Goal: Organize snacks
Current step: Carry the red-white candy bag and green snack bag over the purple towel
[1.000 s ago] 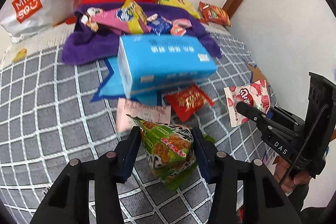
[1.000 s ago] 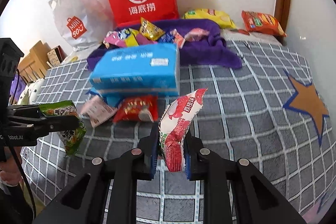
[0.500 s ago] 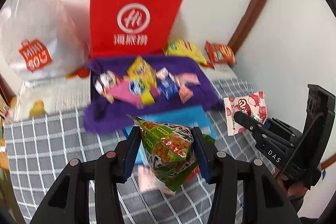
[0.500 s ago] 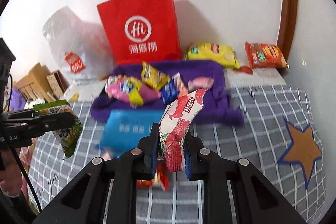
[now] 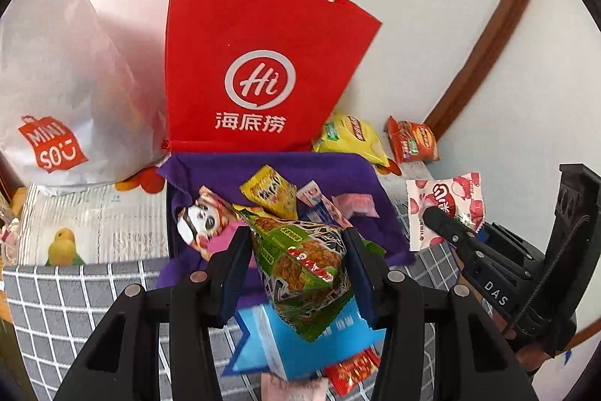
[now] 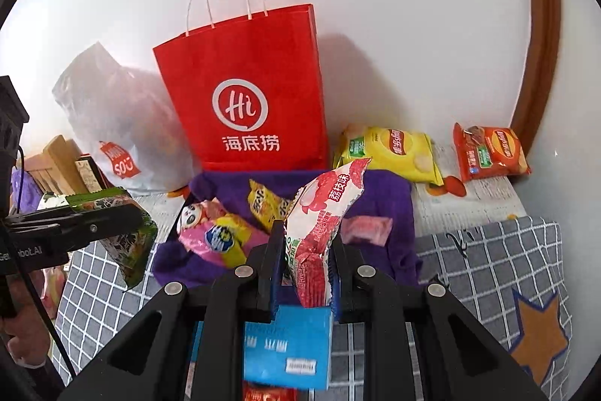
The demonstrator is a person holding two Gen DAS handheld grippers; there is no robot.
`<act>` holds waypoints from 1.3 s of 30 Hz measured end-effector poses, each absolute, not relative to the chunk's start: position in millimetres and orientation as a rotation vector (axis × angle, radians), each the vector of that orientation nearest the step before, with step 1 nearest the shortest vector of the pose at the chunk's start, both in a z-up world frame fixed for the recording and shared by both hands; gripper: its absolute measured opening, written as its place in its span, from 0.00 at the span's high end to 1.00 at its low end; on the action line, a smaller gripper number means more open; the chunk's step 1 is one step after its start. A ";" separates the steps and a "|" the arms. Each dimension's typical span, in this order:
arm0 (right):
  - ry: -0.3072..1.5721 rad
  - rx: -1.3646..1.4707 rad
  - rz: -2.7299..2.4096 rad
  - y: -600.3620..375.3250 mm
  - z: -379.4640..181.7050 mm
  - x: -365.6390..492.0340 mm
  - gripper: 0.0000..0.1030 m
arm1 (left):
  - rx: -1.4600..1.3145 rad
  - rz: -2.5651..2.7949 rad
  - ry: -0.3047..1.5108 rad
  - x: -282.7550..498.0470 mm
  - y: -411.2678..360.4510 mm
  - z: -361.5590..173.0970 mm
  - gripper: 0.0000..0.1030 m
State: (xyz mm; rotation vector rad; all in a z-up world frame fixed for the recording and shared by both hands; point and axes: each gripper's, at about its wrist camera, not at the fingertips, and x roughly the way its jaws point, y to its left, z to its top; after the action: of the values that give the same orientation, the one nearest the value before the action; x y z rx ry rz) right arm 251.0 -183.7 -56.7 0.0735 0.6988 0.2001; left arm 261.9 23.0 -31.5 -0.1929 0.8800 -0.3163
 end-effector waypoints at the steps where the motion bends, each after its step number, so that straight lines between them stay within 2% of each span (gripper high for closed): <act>1: 0.702 0.073 0.200 -183.2 -56.6 257.9 0.80 | -0.192 -0.311 0.878 267.9 23.3 -32.2 0.54; 9: 0.715 0.087 0.216 -170.5 -59.2 304.7 0.80 | -0.227 -0.281 0.864 305.4 39.0 -45.3 0.54; 17: 0.761 0.078 0.254 -153.2 -85.5 336.4 0.80 | -0.253 -0.263 0.902 321.4 55.7 -59.1 0.54; 39: 0.796 0.067 0.202 -170.3 -98.1 345.2 0.80 | -0.224 -0.270 0.918 322.2 46.9 -66.4 0.54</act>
State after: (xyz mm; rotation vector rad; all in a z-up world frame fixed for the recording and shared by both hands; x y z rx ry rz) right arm 345.2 -170.3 -98.1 0.0671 0.7960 0.2022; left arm 322.2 46.9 -66.4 -0.2238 0.9180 -0.2703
